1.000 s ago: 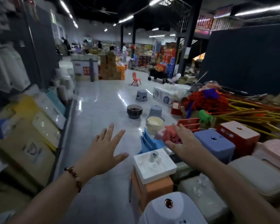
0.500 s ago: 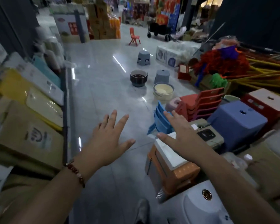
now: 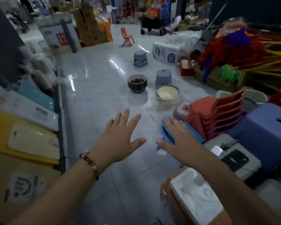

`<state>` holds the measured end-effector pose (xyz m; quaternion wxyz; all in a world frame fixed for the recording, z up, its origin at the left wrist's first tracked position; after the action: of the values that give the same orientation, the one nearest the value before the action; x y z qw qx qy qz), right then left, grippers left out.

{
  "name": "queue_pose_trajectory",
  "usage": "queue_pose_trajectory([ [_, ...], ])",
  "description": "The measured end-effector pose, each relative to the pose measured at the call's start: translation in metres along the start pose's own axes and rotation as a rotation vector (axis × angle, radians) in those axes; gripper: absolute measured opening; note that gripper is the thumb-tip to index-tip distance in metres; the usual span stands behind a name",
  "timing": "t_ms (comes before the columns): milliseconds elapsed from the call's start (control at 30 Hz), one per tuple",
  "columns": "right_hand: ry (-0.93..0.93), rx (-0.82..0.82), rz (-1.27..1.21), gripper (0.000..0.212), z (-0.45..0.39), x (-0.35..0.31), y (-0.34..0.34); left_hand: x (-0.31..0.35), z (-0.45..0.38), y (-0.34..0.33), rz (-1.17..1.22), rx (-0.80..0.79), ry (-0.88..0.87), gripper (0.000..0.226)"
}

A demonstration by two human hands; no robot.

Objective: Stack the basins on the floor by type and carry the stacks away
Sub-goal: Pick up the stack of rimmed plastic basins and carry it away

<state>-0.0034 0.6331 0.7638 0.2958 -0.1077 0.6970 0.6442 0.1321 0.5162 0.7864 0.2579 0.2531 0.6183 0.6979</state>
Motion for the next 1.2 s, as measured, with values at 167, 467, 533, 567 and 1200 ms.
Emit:
queue_pose_trajectory([
  [167, -0.013, -0.040, 0.032, 0.078, -0.072, 0.022, 0.012, -0.022, -0.067, -0.011, 0.029, -0.044, 0.008, 0.083],
  [467, -0.080, -0.130, 0.104, 0.074, -0.189, 0.054, -0.008, -0.092, -0.190, -0.043, 0.095, -0.081, -0.010, 0.097],
  [533, -0.123, -0.137, 0.110, 0.073, -0.224, 0.063, -0.012, -0.104, -0.230, -0.048, 0.114, -0.087, -0.029, 0.095],
  [567, -0.143, -0.139, 0.117, 0.073, -0.243, 0.068, -0.014, -0.112, -0.250, -0.051, 0.129, -0.090, -0.041, 0.094],
  [1200, -0.514, -0.018, 0.023, 0.081, -0.527, 0.186, 0.011, -0.117, -0.612, -0.051, -0.041, -0.292, -0.373, 0.092],
])
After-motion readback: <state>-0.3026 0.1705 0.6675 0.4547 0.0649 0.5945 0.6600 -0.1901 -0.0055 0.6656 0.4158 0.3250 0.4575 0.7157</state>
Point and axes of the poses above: each hand's wrist, its own z-axis away from the middle knuckle, its own y-axis out of the back of the hand, x = y × z, the point moved 9 cm from there along -z, towards the middle knuckle, and after that the axes turned 10 degrees about y, right-handed, at the moved point
